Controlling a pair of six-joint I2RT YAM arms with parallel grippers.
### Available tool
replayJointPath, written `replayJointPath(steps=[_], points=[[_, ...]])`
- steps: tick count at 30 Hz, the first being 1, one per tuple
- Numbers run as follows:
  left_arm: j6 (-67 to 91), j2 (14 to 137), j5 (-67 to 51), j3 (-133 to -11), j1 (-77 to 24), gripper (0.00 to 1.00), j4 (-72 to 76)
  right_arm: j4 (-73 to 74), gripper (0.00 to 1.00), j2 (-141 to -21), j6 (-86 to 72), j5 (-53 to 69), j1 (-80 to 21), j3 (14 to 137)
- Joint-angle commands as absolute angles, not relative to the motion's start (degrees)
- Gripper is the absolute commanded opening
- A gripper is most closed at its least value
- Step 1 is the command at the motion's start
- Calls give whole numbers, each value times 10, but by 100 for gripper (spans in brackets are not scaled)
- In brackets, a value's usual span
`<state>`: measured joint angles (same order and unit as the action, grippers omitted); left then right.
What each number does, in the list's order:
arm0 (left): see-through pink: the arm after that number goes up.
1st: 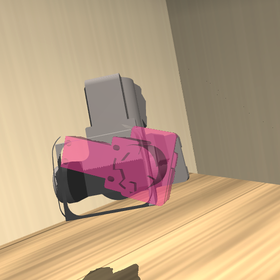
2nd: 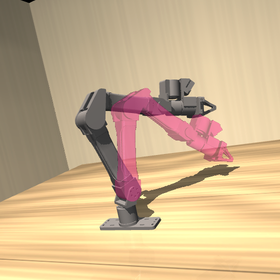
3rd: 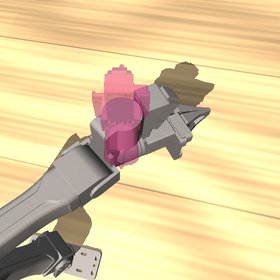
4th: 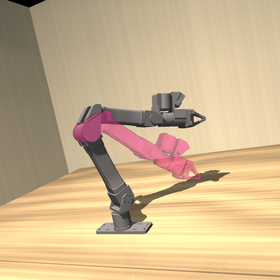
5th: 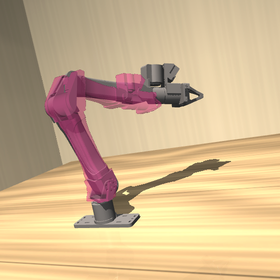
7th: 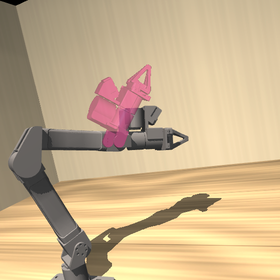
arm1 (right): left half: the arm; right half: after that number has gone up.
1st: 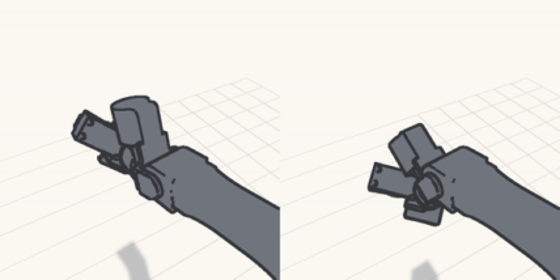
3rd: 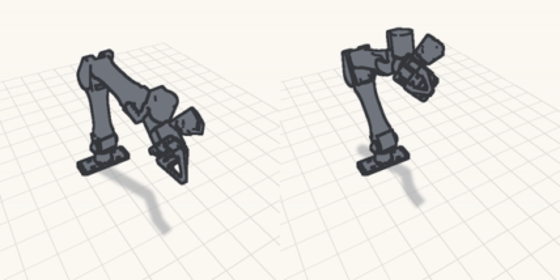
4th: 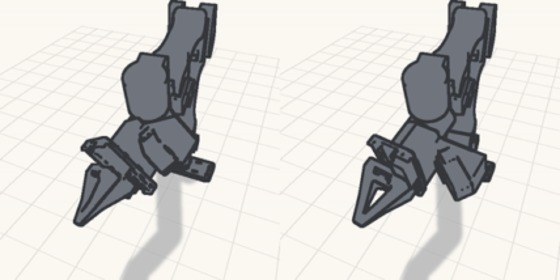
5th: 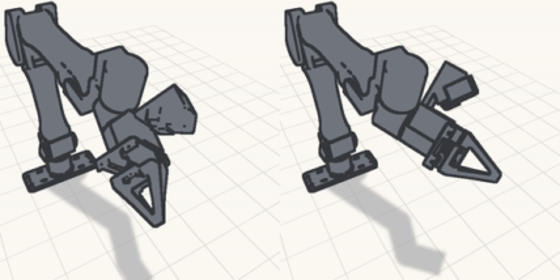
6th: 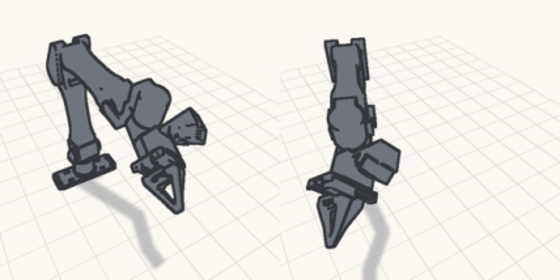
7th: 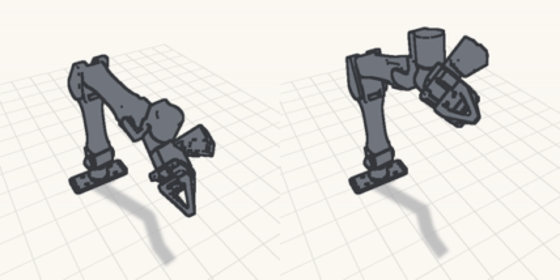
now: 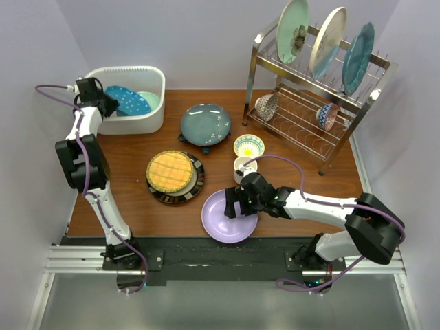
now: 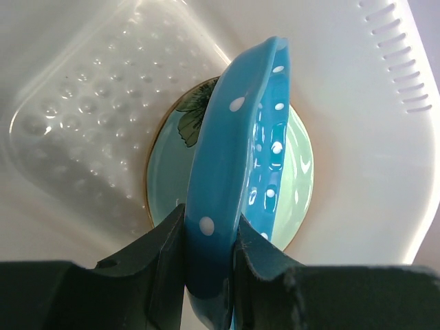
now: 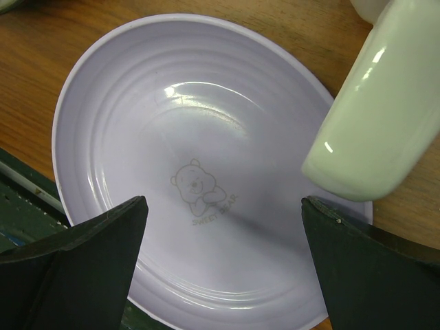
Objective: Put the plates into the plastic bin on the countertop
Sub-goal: Place the plate in the plastic bin.
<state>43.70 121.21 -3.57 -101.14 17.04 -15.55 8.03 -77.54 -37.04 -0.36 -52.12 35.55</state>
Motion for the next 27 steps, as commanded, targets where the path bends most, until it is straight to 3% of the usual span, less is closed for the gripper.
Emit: replayJointPath(steps=[1,10,27], points=[[432,1198,-40,-1063,180,24,-83,86,99,-777,-364,-3,-522,364],[410,1230,-62,-1094,185,47,-112,86,99,-775,-364,-2,-523,363],[403,1271,-88,-1100,204,54,-169,88,99,-777,-365,-2,-522,364]])
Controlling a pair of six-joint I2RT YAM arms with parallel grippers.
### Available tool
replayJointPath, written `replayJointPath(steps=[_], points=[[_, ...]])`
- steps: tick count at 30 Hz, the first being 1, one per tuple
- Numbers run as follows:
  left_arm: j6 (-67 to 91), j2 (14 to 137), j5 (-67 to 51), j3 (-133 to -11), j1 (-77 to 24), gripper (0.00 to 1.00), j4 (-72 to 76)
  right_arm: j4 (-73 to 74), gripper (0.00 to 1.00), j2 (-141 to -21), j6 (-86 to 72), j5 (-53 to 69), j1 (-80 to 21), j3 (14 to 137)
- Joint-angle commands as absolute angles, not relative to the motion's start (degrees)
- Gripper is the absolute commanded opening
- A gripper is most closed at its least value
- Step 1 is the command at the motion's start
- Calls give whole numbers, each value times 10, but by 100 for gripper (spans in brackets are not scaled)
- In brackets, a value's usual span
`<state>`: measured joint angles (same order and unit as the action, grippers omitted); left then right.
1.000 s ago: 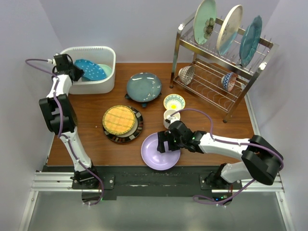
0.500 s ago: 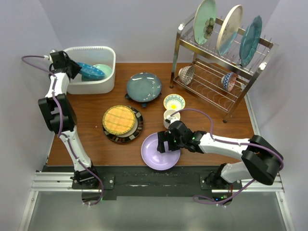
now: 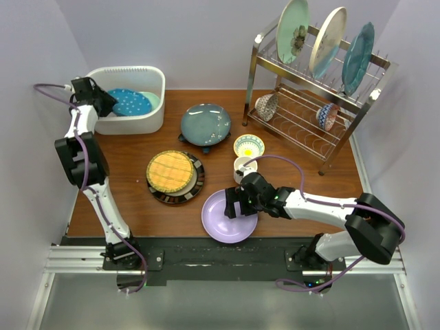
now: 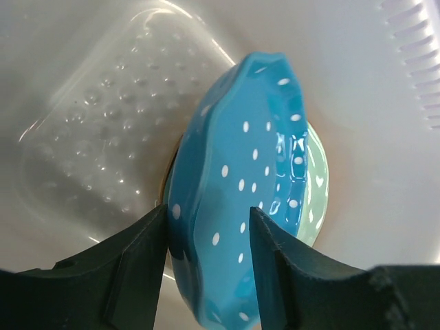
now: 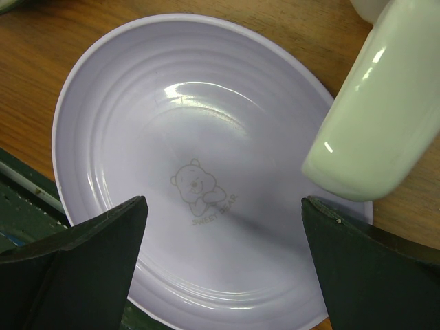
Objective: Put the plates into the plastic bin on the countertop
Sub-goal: Place the plate in the plastic bin.
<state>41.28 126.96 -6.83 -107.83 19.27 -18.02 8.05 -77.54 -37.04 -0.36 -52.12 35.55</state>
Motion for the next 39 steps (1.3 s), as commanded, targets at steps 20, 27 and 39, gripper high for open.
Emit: replayJointPath(steps=[20,27,39], points=[[251,1274,47,-1136,211,59,-279,83,99,-789,-366,11,-523,373],[250,1224,3,-1089,210,64,-243,78,99,-795,-366,17,-523,374],[298,1133,-138,-1073,208,77,-160,81,99,-789,-367,16,-522,372]])
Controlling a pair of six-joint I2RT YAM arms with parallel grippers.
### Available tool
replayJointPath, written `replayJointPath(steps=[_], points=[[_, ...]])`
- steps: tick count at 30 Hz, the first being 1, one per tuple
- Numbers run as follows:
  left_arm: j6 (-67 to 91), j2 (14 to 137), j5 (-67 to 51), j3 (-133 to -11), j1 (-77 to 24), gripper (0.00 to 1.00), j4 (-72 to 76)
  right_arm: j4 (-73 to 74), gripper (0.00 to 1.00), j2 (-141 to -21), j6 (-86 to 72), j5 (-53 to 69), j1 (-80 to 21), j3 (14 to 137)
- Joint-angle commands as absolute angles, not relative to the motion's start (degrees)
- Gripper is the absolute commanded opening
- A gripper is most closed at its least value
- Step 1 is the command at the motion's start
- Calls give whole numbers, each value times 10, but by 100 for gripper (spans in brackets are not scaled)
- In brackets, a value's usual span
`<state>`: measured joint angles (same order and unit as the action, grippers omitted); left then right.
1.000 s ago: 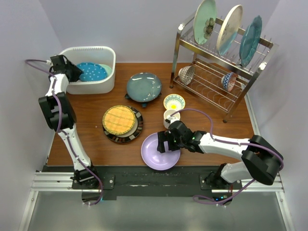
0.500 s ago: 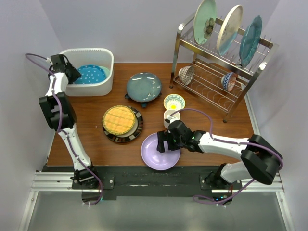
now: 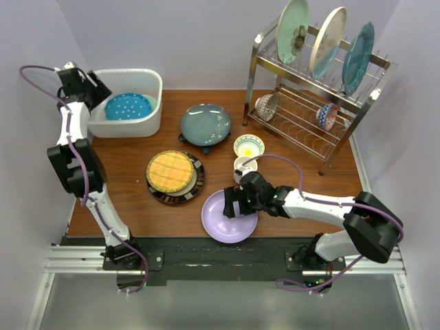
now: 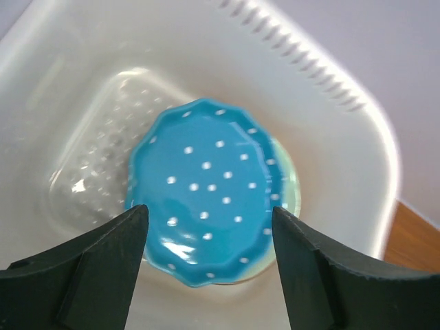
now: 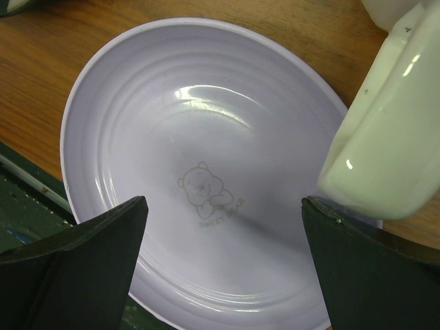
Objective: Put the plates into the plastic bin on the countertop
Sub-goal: Place the plate in the plastic bin.
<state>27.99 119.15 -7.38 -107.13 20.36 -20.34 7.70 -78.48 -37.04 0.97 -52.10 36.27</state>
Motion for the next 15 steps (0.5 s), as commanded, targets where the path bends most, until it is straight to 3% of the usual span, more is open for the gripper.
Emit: replayJointPath(steps=[1,15], points=[[301,1127,-157,-1071,208,78,-154,81,99,-788,-367,15,-522,372],[301,984,-271,-954,137,82,-49,83,99,-768,-368,11,-523,366]])
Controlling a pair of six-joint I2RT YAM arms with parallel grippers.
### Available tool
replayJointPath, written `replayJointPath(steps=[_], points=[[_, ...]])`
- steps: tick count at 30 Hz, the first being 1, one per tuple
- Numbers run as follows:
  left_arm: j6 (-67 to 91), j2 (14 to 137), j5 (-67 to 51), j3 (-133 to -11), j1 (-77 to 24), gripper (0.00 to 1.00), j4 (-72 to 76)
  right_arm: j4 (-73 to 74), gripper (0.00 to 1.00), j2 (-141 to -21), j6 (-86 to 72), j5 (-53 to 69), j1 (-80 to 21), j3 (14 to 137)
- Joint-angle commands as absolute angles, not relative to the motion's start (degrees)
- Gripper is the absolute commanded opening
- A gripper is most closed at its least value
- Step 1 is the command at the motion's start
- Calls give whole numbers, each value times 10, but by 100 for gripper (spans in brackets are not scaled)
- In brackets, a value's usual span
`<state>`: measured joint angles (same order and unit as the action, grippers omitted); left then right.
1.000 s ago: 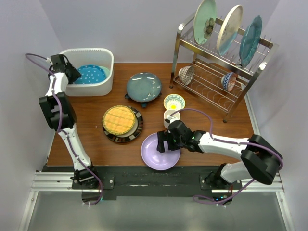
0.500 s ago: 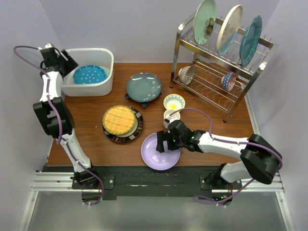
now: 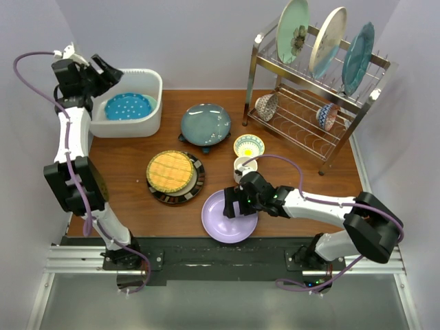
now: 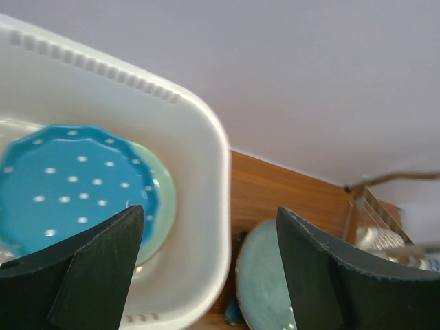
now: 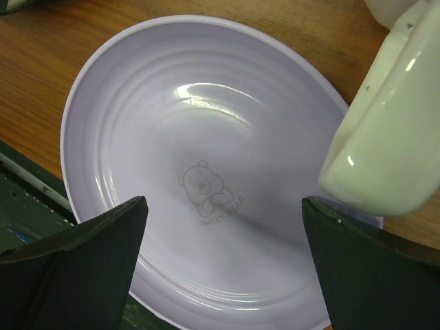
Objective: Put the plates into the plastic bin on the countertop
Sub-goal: Place the plate in the plastic bin, then pick up the plate at the center of the board.
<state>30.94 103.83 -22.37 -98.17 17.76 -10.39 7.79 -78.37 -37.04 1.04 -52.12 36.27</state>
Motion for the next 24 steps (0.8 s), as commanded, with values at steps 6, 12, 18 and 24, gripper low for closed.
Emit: replayJointPath(steps=[6,12,18,24], points=[[275,939,-283,-902,75,82,-39,90,99,-745,-369,9,-522,362],[238,905,-302,-842,33,82,-55,103,99,-712,-371,6,-522,362],[210,882,-316,-793,5,82,-89,127,99,-685,-371,1,-522,373],[203,844,-309,-715,-37,82,-110,169,99,-644,-370,-44,-523,379]])
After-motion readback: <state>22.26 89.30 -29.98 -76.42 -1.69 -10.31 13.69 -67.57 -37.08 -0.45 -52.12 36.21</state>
